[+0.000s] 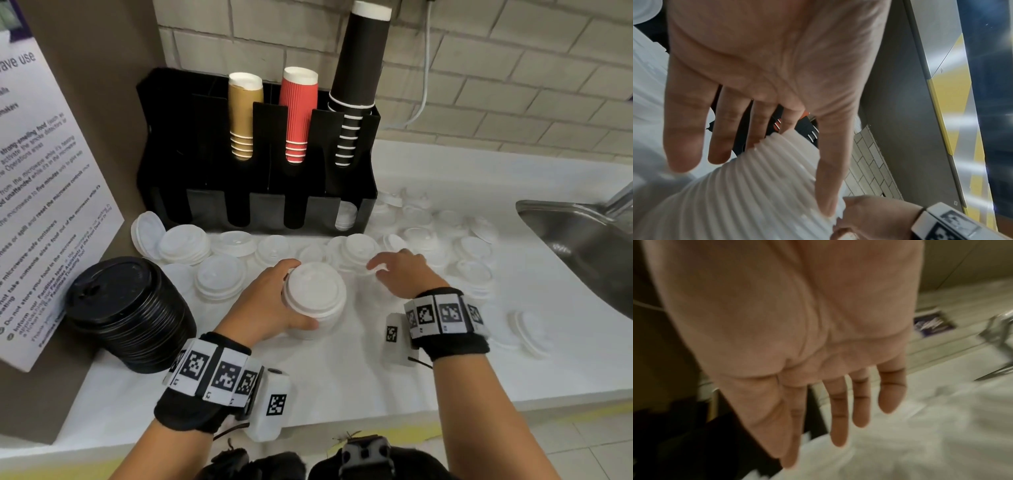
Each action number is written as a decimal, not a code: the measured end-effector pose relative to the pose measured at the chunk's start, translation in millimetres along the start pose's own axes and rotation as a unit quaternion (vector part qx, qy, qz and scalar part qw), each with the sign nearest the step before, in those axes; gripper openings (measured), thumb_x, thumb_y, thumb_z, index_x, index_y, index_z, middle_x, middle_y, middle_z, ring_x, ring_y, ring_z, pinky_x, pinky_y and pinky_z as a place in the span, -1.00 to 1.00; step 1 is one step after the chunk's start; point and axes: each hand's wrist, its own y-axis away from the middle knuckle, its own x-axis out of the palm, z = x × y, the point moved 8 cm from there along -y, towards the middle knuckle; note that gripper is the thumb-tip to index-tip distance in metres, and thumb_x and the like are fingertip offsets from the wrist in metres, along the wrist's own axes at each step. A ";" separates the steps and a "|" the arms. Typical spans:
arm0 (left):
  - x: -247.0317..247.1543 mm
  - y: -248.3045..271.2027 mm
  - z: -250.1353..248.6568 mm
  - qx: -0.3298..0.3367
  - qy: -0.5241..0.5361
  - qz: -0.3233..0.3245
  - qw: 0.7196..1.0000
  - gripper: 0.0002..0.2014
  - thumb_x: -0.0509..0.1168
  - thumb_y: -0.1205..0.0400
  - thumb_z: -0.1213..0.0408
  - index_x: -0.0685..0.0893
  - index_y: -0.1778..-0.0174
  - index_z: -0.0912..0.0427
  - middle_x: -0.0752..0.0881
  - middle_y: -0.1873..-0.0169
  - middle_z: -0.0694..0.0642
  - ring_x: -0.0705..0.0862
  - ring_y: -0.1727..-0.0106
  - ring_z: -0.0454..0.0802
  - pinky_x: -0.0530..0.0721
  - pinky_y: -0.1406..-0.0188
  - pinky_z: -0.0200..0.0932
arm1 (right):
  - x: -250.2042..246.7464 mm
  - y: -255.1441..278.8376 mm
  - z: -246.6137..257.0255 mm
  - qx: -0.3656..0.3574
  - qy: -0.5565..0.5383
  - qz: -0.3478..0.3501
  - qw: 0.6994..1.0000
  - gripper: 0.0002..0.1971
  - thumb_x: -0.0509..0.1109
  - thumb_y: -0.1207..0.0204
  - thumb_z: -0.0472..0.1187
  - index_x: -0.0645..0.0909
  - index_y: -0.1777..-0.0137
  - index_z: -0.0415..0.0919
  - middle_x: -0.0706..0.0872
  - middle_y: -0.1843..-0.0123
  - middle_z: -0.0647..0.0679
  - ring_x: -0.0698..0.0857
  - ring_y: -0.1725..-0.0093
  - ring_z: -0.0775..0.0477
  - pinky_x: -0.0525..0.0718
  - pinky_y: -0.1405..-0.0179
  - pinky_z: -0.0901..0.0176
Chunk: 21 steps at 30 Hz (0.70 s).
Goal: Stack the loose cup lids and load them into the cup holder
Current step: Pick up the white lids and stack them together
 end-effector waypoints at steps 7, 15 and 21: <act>-1.6 2.0 2.0 -0.007 -0.002 0.003 1.000 -0.14 0.69 -0.23 0.14 0.39 -0.40 -0.19 0.49 -0.07 -0.35 0.56 -0.22 -0.09 0.47 -0.09 -0.20 | 9.7 -17.1 39.5 -0.009 0.143 -0.015 0.990 -0.50 0.23 -0.61 0.04 0.36 -0.54 0.03 0.34 -0.52 -0.15 0.29 -0.51 -0.24 0.40 -0.38 -0.11; -4.8 3.1 10.6 -0.023 -0.012 0.013 1.000 -0.07 0.69 -0.24 0.10 0.35 -0.50 -0.17 0.53 -0.34 -0.08 0.53 -0.31 -0.07 0.54 -0.38 -0.01 | 5.7 -28.0 67.7 -0.068 0.098 0.018 0.993 -0.52 0.35 -0.55 0.01 0.49 -0.45 -0.08 0.44 -0.44 -0.21 0.41 -0.44 -0.26 0.46 -0.42 -0.11; -6.9 -0.3 13.7 -0.028 -0.017 0.022 0.999 -0.02 0.68 -0.24 0.07 0.31 -0.54 -0.17 0.50 -0.39 -0.07 0.50 -0.35 -0.06 0.52 -0.42 0.04 | 5.6 -40.6 73.2 -0.094 0.062 0.013 0.994 -0.53 0.34 -0.56 -0.13 0.44 -0.48 0.01 0.39 -0.47 -0.23 0.36 -0.49 -0.29 0.40 -0.47 -0.09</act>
